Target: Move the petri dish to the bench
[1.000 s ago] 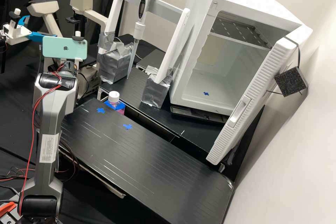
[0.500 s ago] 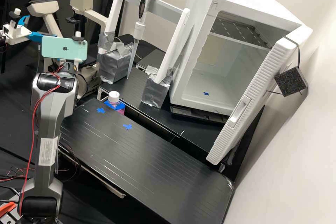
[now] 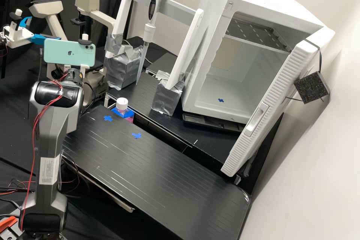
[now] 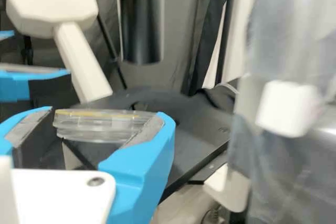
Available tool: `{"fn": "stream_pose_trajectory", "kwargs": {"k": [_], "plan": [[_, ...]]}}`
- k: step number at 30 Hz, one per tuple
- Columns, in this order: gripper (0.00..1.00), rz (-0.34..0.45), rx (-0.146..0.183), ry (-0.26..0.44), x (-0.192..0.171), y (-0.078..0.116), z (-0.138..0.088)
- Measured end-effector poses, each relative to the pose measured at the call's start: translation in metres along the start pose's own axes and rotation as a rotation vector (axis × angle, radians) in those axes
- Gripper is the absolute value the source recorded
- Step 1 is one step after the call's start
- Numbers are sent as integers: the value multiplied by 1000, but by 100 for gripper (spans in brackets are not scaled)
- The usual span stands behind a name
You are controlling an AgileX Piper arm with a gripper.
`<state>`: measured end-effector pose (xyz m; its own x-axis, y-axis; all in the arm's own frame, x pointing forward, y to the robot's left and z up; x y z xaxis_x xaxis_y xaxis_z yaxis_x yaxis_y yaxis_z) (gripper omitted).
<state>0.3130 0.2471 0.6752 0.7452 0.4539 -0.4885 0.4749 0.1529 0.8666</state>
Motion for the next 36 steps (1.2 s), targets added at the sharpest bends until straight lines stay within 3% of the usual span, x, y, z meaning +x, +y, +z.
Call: {"fn": "stream_pose_trajectory", "kwargs": {"k": [2,4,7,17,24,25,32,36], "plan": [[0,16,3,12,-5,3,-3],[0,26,-41,13,-6,5,-4],[0,41,-70,0,-1,6,-3],[0,-30,-38,-106,20,-14,22],[0,-30,-38,-119,23,-18,31],[100,-27,-37,-122,23,-16,32],[100,-12,-35,-125,23,-12,35],[100,-12,-5,-119,20,-8,30]]}}
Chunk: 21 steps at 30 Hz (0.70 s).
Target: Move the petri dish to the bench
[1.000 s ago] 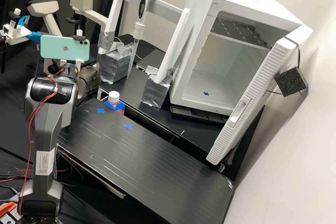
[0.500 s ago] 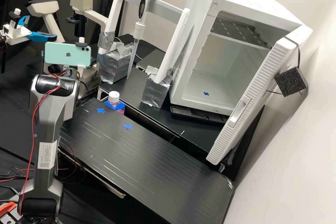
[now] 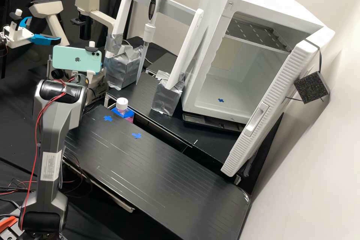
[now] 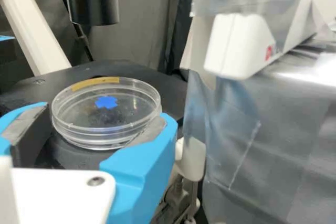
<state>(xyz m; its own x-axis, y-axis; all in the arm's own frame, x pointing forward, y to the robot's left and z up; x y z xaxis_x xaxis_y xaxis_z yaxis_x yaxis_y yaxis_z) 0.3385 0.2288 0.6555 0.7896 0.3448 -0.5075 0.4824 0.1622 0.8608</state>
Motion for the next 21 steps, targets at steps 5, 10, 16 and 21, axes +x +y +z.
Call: {"fn": "stream_pose_trajectory", "kwargs": {"k": [5,10,16,21], "plan": [[100,-15,1,-6,2,4,-5],[100,-11,0,4,6,10,-12],[100,4,3,15,14,12,-15],[100,3,-15,17,22,11,-16]]}}
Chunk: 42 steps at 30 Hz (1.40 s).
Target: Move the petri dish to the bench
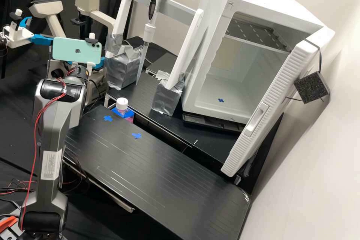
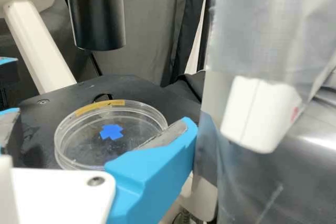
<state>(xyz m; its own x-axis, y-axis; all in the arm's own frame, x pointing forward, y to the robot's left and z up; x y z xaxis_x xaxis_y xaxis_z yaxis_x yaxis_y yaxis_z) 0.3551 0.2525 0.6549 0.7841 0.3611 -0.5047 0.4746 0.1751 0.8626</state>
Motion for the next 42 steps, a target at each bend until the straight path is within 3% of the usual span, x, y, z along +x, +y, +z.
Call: {"fn": "stream_pose_trajectory", "kwargs": {"k": [9,15,16,26,42], "plan": [[100,-5,-25,-12,12,-2,2],[100,-23,-18,-29,16,-7,6],[0,-22,-15,-28,16,-7,6],[0,-24,51,-25,17,-6,7],[0,-32,92,-33,19,-9,13]]}}
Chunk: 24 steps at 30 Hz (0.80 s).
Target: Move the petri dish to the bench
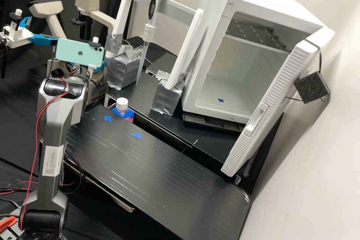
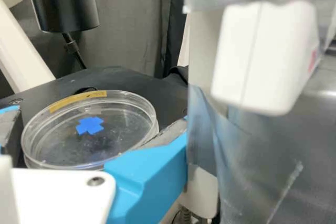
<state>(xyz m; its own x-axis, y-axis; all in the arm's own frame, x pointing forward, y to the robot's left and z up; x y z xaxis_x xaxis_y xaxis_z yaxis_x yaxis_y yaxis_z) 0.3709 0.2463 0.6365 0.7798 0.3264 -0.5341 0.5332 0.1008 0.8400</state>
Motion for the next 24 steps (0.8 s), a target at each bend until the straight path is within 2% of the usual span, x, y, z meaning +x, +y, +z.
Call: {"fn": "stream_pose_trajectory", "kwargs": {"k": [6,24], "plan": [[0,1,10,1,0,0,0],[0,5,9,7,-3,-5,5]]}}
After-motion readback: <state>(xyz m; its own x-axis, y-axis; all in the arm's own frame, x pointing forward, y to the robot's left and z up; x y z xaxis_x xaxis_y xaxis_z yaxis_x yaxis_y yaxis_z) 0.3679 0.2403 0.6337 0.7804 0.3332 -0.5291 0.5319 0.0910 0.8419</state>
